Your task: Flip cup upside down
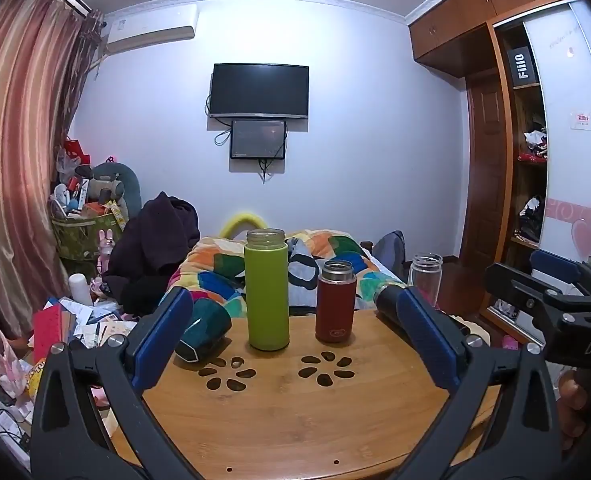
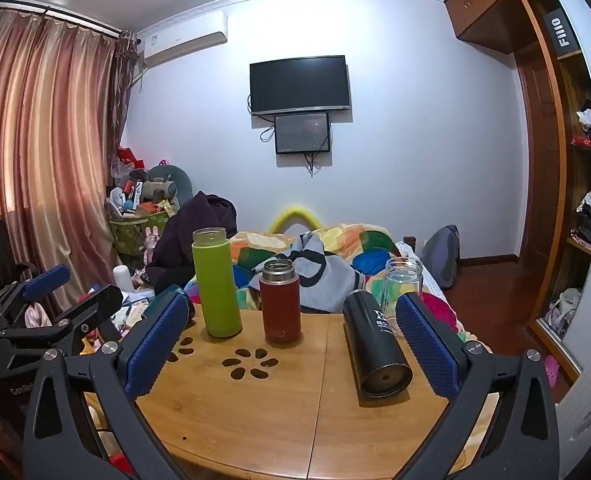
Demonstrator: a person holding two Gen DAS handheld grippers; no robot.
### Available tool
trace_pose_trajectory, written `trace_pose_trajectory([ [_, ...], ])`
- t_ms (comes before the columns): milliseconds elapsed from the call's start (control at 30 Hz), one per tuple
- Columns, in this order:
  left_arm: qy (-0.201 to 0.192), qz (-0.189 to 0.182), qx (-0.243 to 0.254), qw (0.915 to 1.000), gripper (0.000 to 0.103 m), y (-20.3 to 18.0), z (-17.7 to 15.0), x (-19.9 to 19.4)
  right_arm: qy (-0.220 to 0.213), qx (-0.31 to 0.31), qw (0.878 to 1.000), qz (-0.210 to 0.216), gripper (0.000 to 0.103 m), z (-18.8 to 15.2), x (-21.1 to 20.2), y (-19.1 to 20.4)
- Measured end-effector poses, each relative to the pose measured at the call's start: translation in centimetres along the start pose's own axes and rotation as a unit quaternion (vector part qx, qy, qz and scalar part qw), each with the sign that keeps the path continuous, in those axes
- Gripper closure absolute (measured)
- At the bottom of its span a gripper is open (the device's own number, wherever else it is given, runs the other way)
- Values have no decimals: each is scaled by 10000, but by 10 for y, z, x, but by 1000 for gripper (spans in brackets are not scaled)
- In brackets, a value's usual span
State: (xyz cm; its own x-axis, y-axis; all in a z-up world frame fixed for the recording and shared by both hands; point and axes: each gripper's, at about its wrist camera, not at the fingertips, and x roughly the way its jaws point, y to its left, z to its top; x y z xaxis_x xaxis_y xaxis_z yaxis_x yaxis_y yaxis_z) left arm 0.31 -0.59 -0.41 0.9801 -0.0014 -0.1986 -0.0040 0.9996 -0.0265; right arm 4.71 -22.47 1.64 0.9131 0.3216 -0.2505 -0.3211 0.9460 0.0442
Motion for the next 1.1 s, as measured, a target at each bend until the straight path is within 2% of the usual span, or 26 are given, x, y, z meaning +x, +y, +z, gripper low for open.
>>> trace_pose_trajectory([
  [1100,-77,0,-72,9999,0,12,3,-8,-17,34,10000,10,0,0,-1,1],
])
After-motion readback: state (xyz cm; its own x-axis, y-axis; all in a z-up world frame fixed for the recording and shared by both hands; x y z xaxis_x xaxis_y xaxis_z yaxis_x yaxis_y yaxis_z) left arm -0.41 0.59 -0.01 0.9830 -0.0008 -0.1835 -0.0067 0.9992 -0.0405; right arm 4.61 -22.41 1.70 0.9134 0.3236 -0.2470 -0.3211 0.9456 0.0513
